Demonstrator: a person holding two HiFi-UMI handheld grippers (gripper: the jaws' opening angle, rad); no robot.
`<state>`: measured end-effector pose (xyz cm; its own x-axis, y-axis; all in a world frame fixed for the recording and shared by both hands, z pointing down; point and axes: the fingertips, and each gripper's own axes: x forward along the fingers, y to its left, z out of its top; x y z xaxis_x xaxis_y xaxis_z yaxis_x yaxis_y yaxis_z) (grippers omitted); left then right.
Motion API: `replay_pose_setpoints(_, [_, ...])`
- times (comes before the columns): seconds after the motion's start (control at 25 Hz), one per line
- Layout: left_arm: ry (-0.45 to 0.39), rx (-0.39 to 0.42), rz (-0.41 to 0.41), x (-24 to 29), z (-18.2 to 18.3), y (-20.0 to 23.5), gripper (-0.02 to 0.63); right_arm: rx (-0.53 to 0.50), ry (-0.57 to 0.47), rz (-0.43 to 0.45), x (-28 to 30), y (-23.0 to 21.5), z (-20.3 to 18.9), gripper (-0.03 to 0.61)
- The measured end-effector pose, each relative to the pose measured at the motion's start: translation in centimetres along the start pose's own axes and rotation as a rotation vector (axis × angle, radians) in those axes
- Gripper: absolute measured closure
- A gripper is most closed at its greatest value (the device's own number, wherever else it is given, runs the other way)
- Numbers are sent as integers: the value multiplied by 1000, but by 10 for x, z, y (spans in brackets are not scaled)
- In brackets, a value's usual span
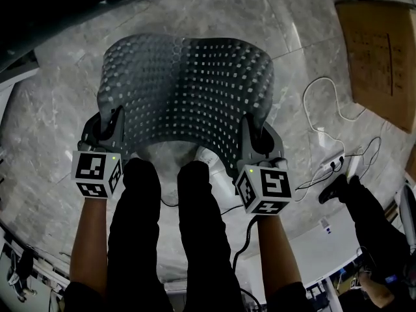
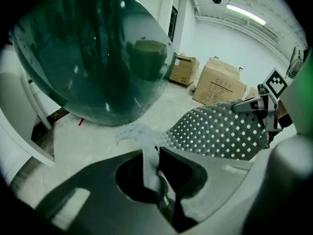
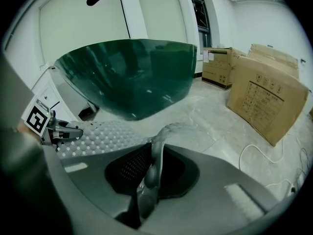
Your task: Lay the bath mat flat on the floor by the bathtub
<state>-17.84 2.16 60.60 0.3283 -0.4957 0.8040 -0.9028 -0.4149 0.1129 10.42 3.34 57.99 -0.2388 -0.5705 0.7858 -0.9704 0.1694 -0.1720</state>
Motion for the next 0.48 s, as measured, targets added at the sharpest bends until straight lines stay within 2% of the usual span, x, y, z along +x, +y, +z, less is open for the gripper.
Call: replay_pose_setpoints(0.48, [10, 38, -3, 44, -25, 18, 598, -25, 10, 16, 49, -2, -21, 517])
